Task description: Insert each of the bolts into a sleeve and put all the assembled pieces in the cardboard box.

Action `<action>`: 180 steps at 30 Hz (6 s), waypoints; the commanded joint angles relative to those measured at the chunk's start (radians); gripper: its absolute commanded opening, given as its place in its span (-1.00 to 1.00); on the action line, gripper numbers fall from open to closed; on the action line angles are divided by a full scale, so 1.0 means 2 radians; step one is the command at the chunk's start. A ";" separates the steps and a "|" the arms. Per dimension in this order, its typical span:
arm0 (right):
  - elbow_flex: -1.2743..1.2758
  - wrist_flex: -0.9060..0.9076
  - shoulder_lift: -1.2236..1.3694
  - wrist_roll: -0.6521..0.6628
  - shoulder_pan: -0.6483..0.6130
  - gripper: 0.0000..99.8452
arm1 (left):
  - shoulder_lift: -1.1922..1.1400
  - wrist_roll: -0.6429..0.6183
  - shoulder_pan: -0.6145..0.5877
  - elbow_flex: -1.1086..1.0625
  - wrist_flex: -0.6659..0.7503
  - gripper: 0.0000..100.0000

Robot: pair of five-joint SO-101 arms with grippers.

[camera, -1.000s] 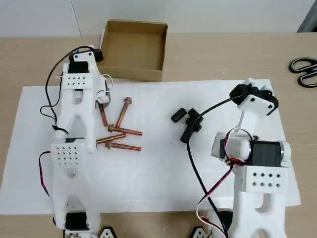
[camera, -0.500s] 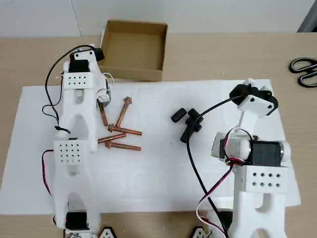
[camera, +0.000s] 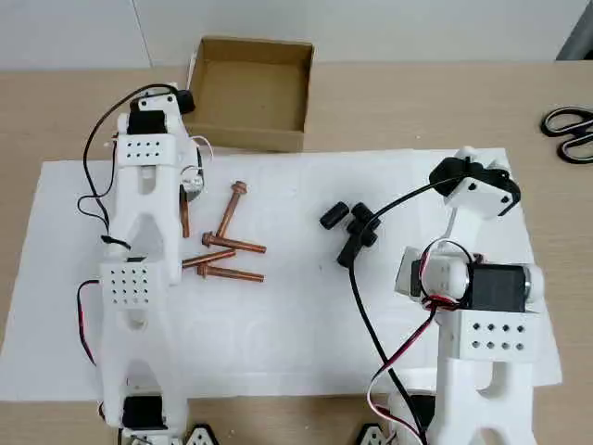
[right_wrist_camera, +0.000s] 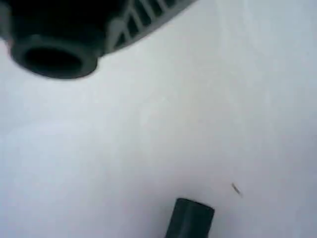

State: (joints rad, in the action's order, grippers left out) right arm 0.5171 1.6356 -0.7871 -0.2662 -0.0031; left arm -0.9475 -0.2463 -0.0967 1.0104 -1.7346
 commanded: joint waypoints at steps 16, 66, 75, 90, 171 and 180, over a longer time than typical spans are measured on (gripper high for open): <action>-0.005 -0.003 -0.010 0.002 0.002 -1.00 | 0.417 0.004 0.070 -0.175 -0.010 -0.99; 0.067 -0.104 -0.226 0.003 -0.132 -1.00 | 1.316 0.001 0.070 -0.894 0.217 -0.99; 0.227 -0.237 -0.352 0.013 -0.223 -1.00 | 1.366 -0.063 0.074 -0.958 0.243 -0.99; 0.347 -0.290 -0.495 0.075 -0.326 -1.00 | 1.365 -0.170 0.075 -1.009 0.338 -0.99; 0.397 -0.392 -0.512 0.097 -0.475 -1.00 | 1.365 -0.180 0.325 -1.022 0.232 -0.99; 0.397 -0.392 -0.512 0.114 -0.475 -1.00 | 1.366 -0.159 0.380 -1.025 0.190 -0.99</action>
State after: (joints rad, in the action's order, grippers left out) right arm 1.3303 0.8915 -1.8029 -0.0713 -0.9636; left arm 1.7883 -0.5792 0.6383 -1.0595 -1.3372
